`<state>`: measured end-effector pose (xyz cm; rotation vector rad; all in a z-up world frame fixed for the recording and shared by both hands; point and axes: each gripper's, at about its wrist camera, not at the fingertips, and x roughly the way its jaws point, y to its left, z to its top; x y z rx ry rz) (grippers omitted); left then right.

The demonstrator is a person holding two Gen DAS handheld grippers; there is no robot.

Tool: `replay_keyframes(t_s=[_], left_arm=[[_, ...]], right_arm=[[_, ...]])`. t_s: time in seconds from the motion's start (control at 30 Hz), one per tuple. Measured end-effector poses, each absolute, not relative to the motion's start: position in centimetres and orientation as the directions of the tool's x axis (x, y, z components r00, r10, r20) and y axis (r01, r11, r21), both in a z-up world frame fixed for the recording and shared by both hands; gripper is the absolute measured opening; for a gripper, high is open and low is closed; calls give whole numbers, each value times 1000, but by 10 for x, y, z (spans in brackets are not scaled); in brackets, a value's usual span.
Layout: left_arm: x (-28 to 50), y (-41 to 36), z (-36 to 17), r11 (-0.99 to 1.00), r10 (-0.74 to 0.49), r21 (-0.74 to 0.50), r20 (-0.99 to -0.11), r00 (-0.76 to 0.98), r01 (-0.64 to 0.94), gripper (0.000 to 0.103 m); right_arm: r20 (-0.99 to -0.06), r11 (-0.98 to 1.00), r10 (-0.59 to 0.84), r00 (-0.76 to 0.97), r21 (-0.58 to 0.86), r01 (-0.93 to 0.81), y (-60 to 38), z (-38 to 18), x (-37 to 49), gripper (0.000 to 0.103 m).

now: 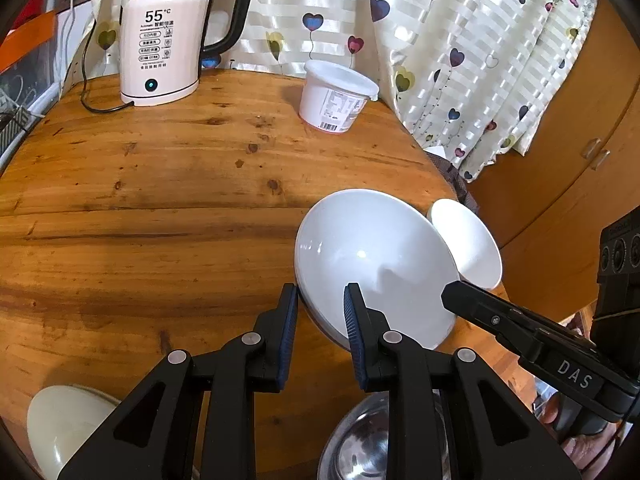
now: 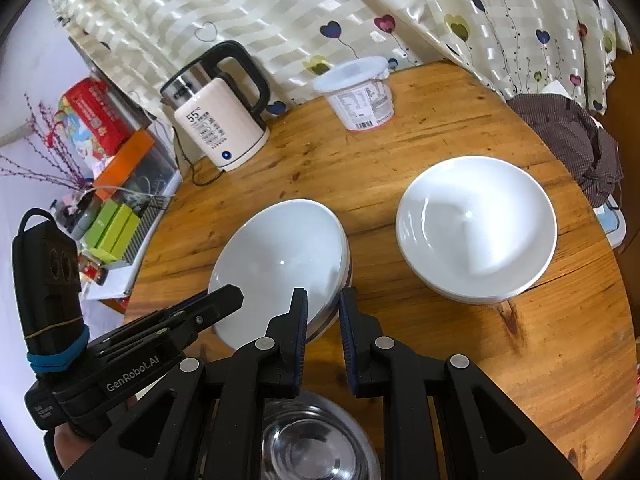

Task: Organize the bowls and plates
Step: 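Grasp a white blue-striped bowl rim with the left gripper and lift it, then lower the held white bowl into the steel bowl with the left gripper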

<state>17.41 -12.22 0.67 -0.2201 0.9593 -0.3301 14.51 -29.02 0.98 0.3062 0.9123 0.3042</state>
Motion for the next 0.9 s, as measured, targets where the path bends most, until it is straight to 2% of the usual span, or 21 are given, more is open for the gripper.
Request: replay_keyframes(t_s=[0.9], left_arm=[[105, -121, 41, 924, -381, -307, -727, 571, 227, 25]], right_arm=[[-690, 923, 365, 625, 358, -144, -282, 44, 73, 16]])
